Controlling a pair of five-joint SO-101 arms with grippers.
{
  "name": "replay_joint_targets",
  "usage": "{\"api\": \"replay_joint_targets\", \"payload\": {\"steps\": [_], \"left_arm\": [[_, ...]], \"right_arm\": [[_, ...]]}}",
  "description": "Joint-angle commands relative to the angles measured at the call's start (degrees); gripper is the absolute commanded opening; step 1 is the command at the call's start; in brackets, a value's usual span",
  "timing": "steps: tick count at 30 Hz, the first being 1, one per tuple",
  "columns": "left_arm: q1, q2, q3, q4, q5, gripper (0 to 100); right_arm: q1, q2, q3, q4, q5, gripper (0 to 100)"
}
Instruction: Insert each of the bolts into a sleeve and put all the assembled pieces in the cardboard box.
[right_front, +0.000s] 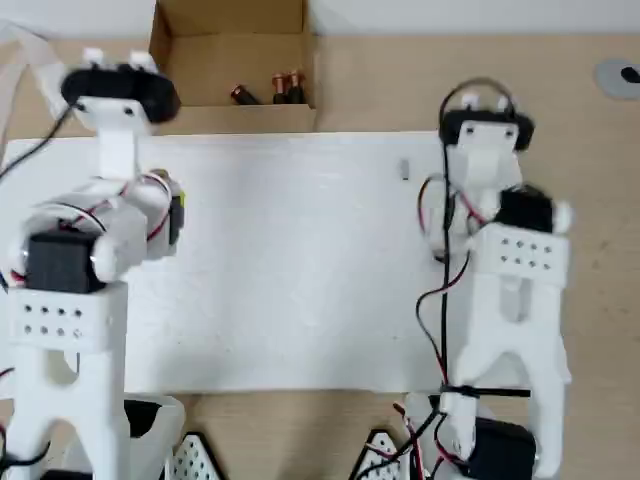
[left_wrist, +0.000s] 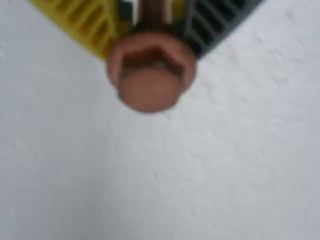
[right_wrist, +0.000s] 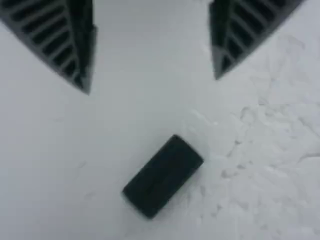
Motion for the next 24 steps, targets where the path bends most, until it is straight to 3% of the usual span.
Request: {"api": "replay_joint_targets", "payload": {"steps": [1, 8, 24], "left_arm": [[0.9, -5.3, 2.4, -1.8, 0.5, 1], [0.6, -9.8, 5.5, -1.6, 0.5, 1], [0.5, -15.5, 8.1, 0.3, 0.9, 1]], "right_arm": [[0.0, -3.9, 7.4, -6.9, -5.5, 19.5], [0.0, -3.7, 11.8, -14.8, -15.9, 19.5], [0.6, -3.7, 16.0, -20.0, -17.9, 19.5]]}}
